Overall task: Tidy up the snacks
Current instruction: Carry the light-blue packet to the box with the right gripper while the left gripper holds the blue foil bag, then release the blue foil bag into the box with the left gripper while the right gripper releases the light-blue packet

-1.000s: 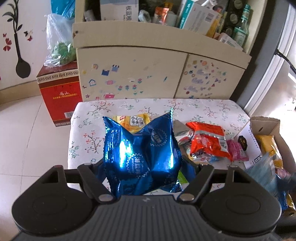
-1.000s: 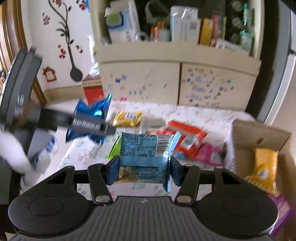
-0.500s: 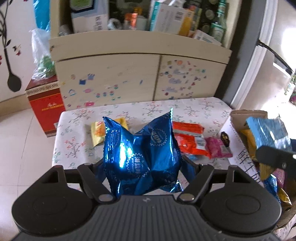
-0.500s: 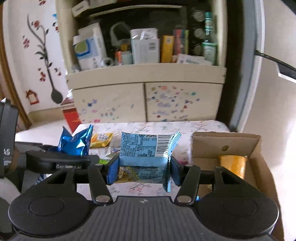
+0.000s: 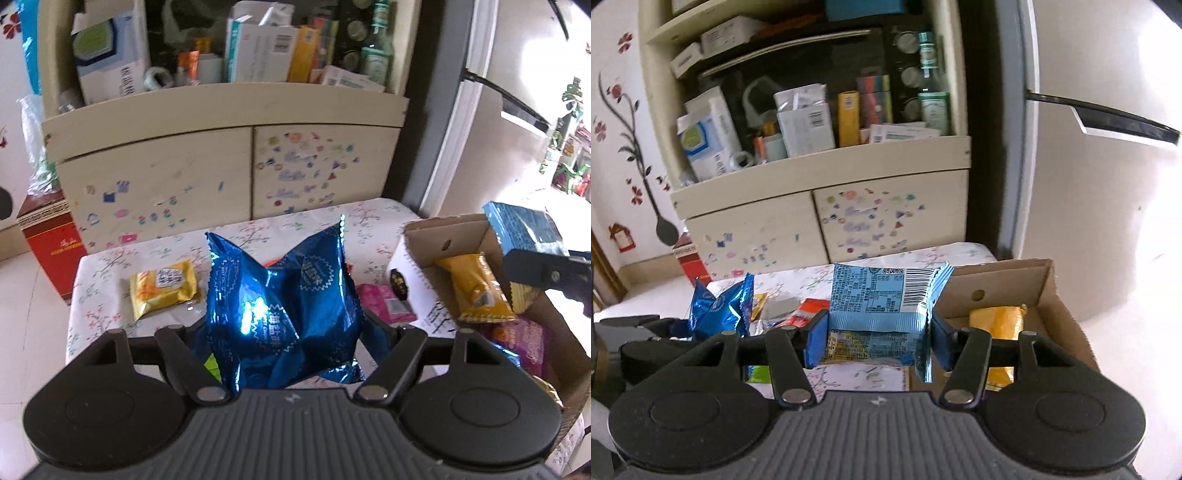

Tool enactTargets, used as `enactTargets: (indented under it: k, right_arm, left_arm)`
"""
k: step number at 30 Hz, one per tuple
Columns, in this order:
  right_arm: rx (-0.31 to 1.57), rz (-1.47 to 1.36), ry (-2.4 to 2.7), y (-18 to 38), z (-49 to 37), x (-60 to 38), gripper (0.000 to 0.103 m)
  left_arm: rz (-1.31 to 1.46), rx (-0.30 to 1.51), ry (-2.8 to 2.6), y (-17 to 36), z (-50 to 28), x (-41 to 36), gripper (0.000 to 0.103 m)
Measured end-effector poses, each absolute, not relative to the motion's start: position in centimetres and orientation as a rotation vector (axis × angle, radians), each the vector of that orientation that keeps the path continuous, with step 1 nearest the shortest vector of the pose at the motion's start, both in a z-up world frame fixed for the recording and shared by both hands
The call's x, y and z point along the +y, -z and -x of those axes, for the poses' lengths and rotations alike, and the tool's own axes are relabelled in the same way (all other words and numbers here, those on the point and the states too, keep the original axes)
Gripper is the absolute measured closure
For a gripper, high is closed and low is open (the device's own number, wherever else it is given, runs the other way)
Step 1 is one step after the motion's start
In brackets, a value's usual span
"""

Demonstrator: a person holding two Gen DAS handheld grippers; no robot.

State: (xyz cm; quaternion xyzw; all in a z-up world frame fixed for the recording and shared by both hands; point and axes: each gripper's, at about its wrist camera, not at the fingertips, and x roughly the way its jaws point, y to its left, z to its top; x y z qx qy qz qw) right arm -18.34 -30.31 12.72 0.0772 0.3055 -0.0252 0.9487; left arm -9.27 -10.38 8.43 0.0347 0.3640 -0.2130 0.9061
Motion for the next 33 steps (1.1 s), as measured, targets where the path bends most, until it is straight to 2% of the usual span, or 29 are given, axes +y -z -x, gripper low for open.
enactTargets:
  k: [18, 33]
  right_arm:
    - [0.589, -0.374, 0.238, -12.7, 20.5, -37.9, 0.041]
    - [0.599, -0.461, 0.356, -12.4, 21.4, -40.5, 0.041]
  left_arm:
    - [-0.096, 0.693, 0.741, -8.6, 12.6, -18.0, 0.026]
    - [-0.081, 0.689, 0.907, -8.0, 14.2, -23.3, 0.025]
